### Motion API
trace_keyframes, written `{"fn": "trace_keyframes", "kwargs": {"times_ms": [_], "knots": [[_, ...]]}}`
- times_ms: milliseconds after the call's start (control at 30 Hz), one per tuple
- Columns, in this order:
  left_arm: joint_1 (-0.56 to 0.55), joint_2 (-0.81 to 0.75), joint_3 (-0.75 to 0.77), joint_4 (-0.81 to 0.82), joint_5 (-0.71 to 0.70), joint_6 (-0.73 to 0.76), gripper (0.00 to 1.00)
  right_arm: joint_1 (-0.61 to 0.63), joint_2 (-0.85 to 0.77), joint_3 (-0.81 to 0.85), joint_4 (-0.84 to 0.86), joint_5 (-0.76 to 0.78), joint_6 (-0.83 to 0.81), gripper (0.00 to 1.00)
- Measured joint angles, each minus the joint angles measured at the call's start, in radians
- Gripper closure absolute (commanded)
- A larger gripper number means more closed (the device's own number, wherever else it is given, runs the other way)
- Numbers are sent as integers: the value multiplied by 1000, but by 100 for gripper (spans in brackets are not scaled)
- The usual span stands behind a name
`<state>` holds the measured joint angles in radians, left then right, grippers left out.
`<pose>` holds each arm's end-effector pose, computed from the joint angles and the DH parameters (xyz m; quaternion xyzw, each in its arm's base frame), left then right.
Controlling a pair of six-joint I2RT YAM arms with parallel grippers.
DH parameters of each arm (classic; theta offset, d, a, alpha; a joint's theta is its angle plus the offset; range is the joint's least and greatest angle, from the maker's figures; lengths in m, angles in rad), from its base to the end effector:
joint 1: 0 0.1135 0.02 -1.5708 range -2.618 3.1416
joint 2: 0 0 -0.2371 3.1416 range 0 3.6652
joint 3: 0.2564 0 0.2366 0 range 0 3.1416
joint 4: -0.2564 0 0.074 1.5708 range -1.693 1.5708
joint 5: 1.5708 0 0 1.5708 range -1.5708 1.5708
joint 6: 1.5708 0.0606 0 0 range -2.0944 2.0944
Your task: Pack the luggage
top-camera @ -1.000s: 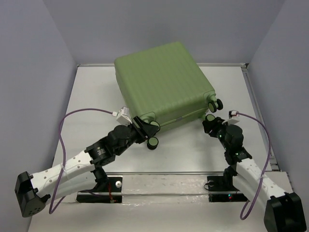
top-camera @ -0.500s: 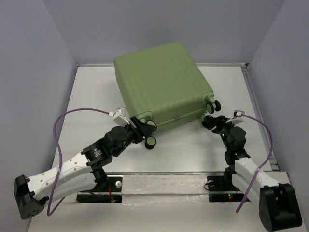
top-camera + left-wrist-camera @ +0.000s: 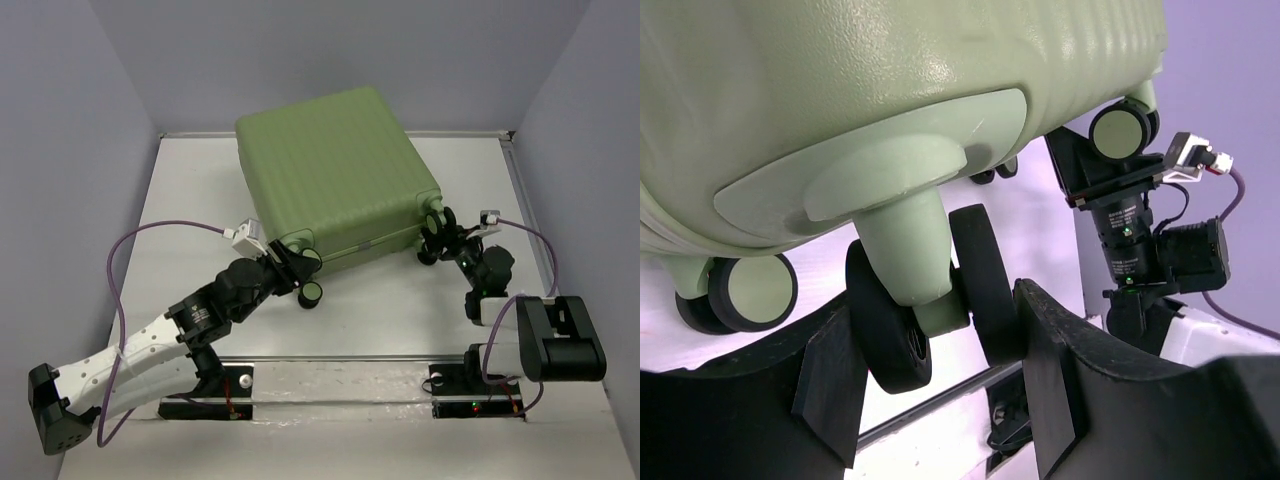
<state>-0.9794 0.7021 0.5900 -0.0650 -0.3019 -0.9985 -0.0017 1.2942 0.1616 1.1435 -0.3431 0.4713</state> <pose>0.1281 -0.1584 0.2774 -0.1037 0.7572 -0.4667 0.4450 0.2378 0.0200 0.1612 0.0444 0.7021 0.2797 0.6534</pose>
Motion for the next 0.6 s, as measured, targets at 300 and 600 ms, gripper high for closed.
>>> {"fn": "trace_keyframes", "kwargs": {"times_ms": [300,600], "knots": [[6,6,19,-14,-2,3,94,-28,151,16,98,-122,31,56],[6,10,23,-15,-10,3,94,-30,202,39,152,-162,89,71]]}}
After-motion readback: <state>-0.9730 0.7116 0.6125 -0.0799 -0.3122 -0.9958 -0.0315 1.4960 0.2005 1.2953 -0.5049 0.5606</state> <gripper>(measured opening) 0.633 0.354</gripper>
